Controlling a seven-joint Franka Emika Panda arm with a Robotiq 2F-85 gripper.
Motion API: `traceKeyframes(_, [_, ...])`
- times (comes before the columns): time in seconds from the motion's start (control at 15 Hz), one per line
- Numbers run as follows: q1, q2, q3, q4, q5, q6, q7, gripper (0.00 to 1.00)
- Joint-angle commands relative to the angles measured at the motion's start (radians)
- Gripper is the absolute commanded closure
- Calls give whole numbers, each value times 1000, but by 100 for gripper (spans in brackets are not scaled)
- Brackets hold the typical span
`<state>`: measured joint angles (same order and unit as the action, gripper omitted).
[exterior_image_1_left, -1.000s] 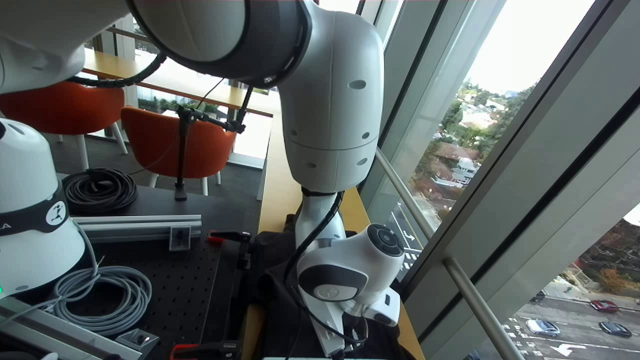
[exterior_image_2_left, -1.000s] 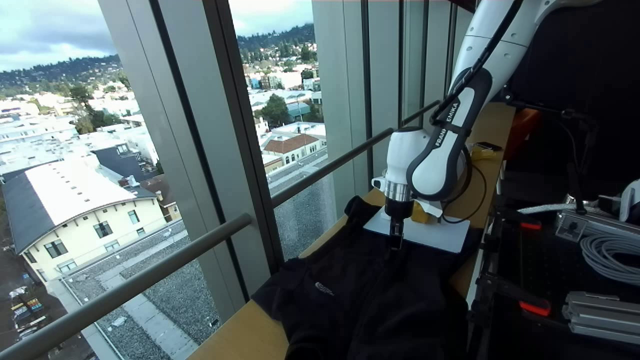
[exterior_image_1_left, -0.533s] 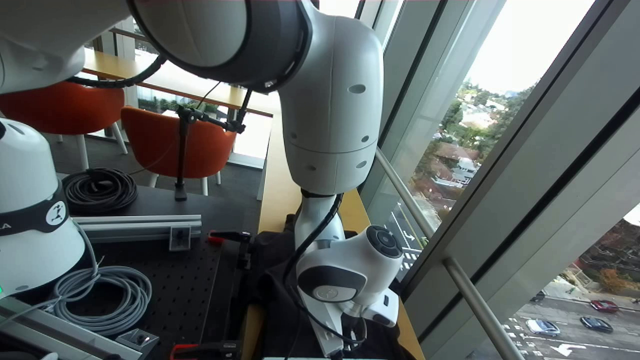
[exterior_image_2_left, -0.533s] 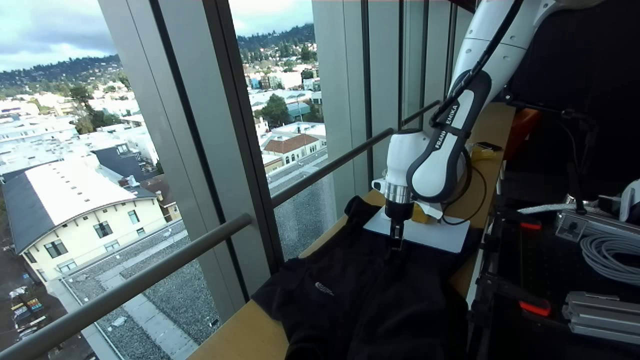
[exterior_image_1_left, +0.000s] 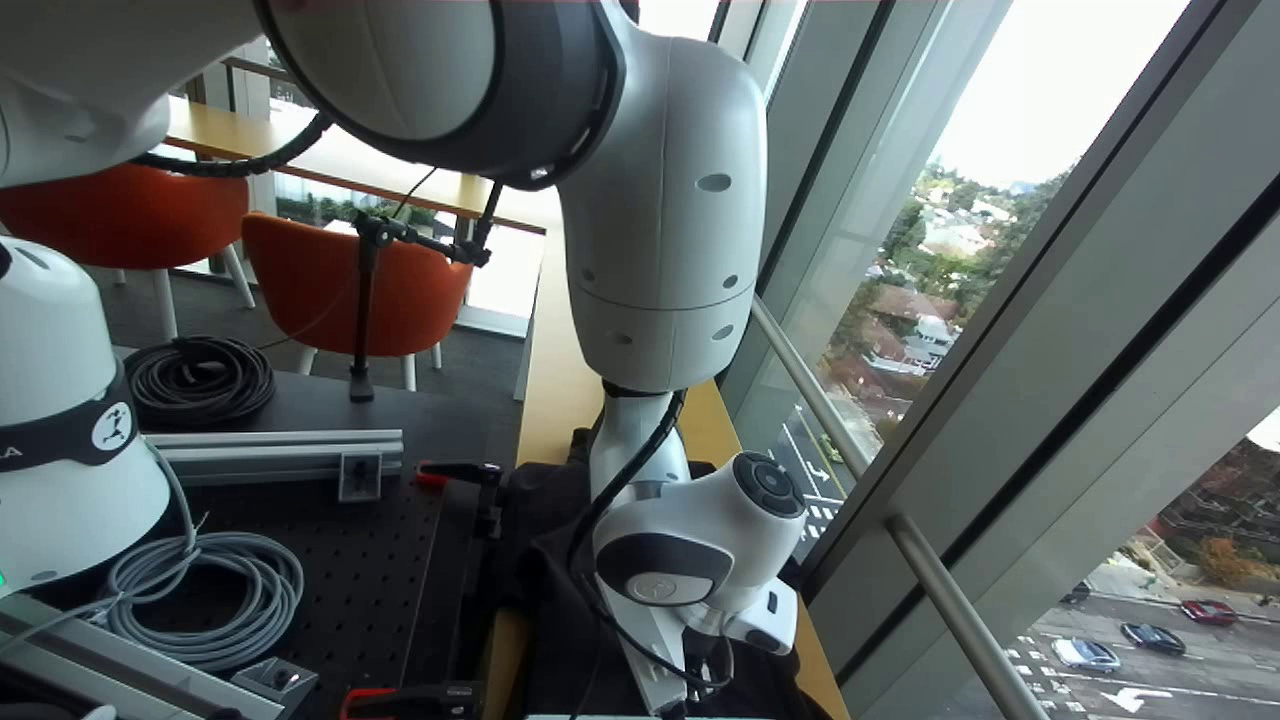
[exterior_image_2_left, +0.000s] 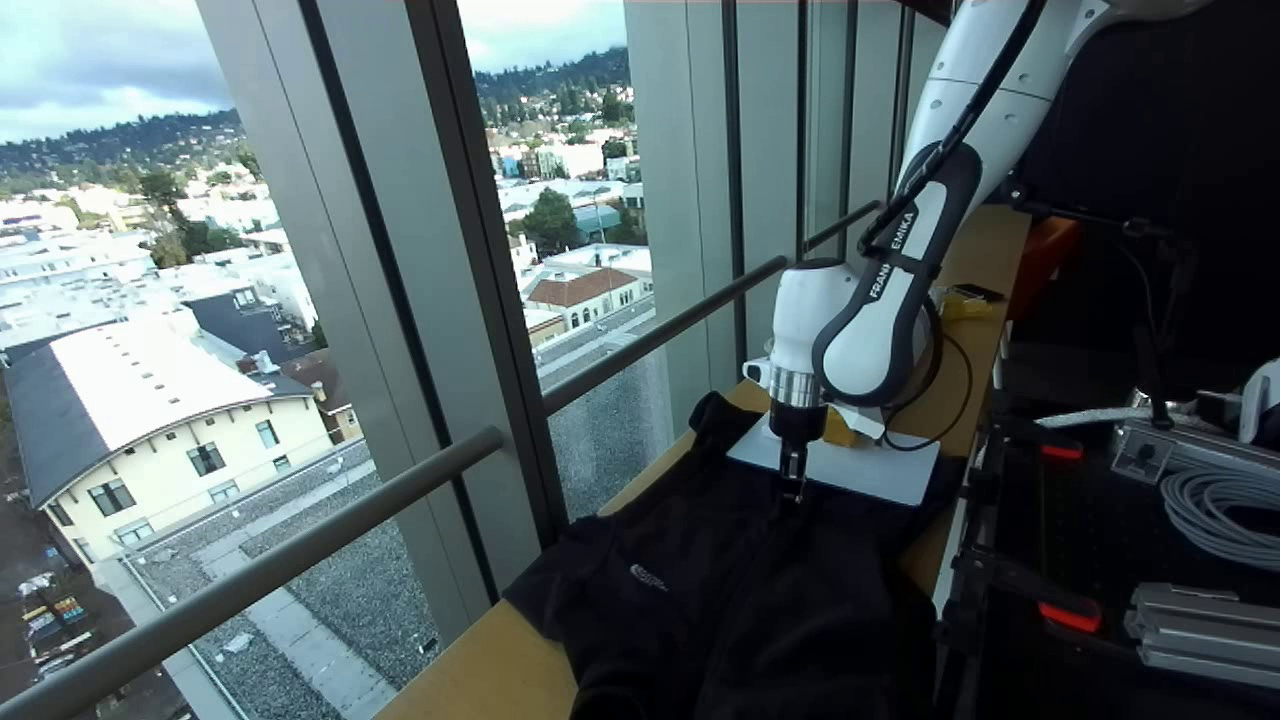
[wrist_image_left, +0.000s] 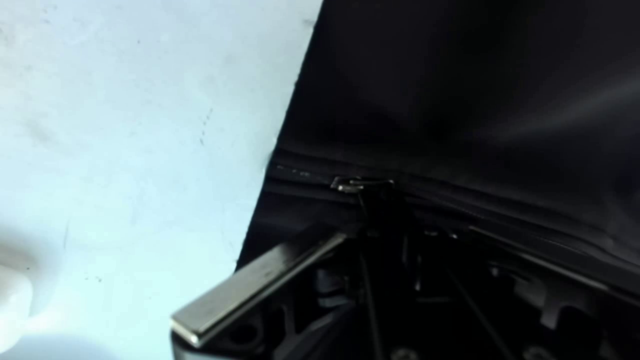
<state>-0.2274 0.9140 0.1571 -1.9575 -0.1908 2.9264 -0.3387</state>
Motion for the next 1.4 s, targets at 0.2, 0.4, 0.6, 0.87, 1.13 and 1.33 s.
traceKeyframes(0.2, [18, -23, 4, -14, 7, 1, -14, 98])
traceKeyframes(0.4, [29, -42, 6, -25, 5, 0, -14, 98])
traceKeyframes(0.6, [34, -62, 5, -35, 5, -1, -15, 98])
traceKeyframes(0.87, [32, -88, 2, -64, 4, 5, -15, 98])
traceKeyframes(1.13, [32, -110, 3, -110, 3, 19, -17, 98])
traceKeyframes(1.33, [37, -113, 2, -121, -2, 22, -24, 98])
